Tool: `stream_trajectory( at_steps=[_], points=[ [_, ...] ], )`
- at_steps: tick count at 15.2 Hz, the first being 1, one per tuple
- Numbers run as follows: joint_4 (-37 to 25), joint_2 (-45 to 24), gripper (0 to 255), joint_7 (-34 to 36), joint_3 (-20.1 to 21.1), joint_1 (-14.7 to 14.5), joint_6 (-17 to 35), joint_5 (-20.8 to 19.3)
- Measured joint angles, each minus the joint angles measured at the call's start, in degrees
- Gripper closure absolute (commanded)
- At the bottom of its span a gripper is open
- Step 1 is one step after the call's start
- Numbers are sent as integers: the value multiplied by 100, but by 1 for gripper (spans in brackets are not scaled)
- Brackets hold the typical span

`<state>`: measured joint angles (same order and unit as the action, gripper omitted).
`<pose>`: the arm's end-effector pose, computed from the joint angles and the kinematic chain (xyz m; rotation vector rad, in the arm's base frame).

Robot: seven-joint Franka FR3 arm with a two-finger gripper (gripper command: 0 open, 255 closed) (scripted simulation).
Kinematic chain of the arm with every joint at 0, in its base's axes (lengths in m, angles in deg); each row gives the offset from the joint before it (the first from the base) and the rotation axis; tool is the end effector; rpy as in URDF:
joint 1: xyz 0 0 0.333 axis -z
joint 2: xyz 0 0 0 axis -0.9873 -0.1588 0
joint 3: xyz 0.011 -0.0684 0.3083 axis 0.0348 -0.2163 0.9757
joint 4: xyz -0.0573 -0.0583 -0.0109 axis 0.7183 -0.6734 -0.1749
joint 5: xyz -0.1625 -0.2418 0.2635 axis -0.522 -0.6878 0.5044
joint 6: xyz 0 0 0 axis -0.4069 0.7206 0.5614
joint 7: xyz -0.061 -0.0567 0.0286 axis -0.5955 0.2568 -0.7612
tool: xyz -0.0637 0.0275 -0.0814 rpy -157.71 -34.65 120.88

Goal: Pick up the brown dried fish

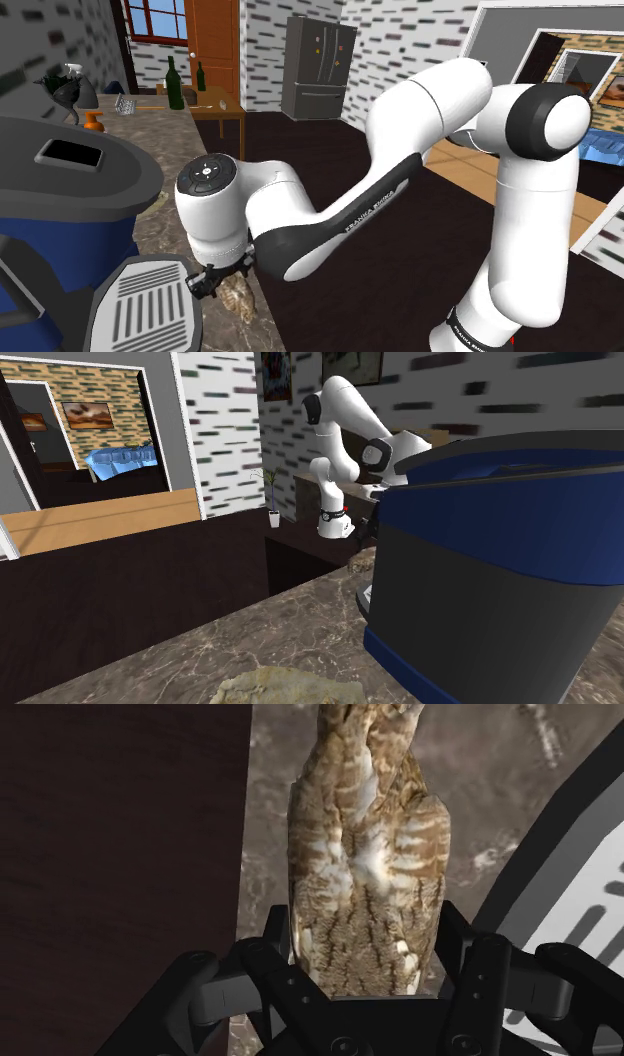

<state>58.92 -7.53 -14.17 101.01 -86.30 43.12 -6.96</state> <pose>0.4031 0.4491 0.3567 2.9526 -0.0953 0.3318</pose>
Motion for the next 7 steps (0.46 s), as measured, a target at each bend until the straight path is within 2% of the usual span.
stream_trajectory(
  at_steps=[7],
  points=[
    [-149,315,255,-280,158,129,-300,337]
  ],
)
